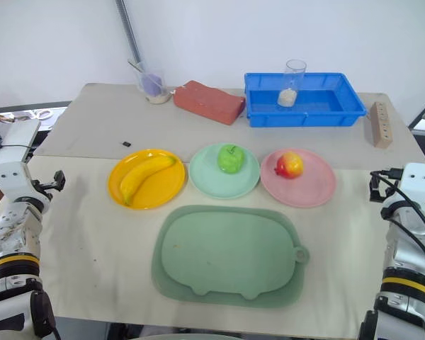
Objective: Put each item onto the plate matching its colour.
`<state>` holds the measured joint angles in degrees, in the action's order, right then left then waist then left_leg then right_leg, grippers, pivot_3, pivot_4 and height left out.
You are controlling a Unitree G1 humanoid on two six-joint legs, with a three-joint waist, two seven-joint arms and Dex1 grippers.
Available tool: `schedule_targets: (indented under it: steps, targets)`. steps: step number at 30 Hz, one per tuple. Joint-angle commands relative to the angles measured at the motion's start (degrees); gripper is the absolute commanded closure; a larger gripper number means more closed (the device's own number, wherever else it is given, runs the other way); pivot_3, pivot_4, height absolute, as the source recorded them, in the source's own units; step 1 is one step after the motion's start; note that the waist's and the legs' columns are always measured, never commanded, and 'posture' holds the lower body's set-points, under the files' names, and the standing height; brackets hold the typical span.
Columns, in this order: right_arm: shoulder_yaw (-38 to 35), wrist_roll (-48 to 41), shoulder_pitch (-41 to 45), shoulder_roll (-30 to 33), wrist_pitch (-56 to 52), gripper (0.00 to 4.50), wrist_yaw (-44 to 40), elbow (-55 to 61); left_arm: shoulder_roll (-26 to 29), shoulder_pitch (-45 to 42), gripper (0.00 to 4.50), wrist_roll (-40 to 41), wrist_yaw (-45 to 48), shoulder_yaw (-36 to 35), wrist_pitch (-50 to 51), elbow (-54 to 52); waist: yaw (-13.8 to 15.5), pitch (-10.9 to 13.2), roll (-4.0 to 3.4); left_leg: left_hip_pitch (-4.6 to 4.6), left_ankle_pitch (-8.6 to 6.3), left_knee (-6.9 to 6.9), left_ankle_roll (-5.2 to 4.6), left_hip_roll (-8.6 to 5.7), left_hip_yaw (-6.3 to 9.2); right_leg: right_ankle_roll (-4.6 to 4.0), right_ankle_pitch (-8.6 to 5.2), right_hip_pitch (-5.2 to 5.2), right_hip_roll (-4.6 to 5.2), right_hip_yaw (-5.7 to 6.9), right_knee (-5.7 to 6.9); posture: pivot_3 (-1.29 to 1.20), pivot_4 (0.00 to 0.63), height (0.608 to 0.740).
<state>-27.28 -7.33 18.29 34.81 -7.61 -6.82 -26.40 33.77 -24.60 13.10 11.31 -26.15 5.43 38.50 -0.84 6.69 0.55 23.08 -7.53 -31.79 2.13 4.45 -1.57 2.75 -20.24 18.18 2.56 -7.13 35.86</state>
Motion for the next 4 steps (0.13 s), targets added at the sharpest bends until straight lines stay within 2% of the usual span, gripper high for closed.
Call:
schedule_targets:
  steps: [1,4]
  targets:
    - [-0.51,-0.03,1.01,0.12,2.99,0.02,1.54,-0.12,-0.11,-0.05,0.00,0.96,-0.69,-1.25,-1.99,-0.25,-0.10,-0.01,-0.01,-0.01,0.00,0.01,0.00,0.00,0.00,0.00,0.00,-0.02,0.00,0.00,0.00,0.00,0.150,0.740]
    - [-0.48,-0.27,1.11,-0.14,3.43,0.02,2.15,-0.69,-0.62,0.09,0.00,2.43,0.47,-1.61,-1.37,-1.27,-0.21,-0.01,-0.01,-0.01,0.00,0.03,0.00,0.01,0.00,0.00,0.00,-0.03,-0.02,0.00,0.02,0.00,0.150,0.740]
